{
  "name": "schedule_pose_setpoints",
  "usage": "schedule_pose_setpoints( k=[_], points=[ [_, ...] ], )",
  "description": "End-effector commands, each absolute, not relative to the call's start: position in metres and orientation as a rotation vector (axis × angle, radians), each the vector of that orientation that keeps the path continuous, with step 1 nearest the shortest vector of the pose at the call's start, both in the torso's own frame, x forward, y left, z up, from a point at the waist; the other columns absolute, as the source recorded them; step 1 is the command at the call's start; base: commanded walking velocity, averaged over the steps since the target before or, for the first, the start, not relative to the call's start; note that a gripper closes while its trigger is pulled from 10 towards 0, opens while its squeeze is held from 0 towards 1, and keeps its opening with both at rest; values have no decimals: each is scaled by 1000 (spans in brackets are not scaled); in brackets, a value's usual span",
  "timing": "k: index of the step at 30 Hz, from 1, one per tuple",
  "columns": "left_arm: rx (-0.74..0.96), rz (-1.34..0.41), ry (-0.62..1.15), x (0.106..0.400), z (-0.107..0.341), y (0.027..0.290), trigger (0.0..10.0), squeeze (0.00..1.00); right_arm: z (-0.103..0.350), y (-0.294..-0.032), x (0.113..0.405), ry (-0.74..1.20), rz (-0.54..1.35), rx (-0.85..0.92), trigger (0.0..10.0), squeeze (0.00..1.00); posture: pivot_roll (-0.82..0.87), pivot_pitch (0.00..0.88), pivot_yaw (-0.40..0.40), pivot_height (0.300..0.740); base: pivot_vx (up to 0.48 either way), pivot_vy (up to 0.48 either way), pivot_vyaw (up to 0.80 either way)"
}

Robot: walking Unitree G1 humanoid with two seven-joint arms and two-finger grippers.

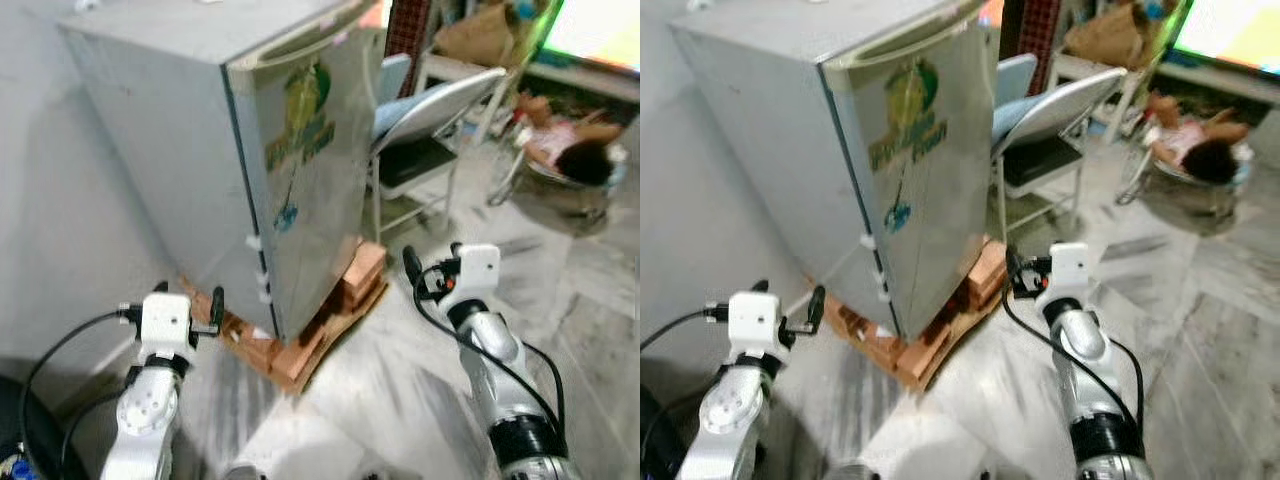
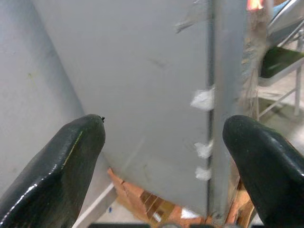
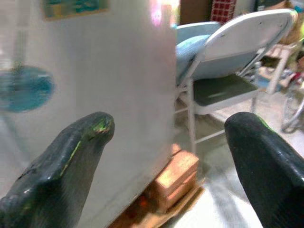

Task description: Restocking fridge

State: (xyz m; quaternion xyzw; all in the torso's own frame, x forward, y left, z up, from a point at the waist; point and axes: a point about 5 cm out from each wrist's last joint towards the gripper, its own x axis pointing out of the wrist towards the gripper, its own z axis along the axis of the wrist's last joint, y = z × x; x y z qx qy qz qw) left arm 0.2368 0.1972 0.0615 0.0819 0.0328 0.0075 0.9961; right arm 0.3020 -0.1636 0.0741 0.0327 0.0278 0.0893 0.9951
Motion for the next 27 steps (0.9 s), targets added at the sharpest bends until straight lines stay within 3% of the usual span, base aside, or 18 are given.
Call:
schedule_pose_setpoints(
  k=[1,13,27],
  points=[
    [166,29,64,237,62,198,10000,0,79,-159,303,40,211,51,10000,0,15,62,-13,740,0,0,-513],
    [169,19,51,236,64,199,10000,0,79,-156,305,44,220,41,10000,0,24,63,-14,740,0,93,-656],
    [168,-2,47,237,65,192,10000,0,80,-154,305,39,230,29,10000,0,23,65,-14,740,0,282,0]
  ],
)
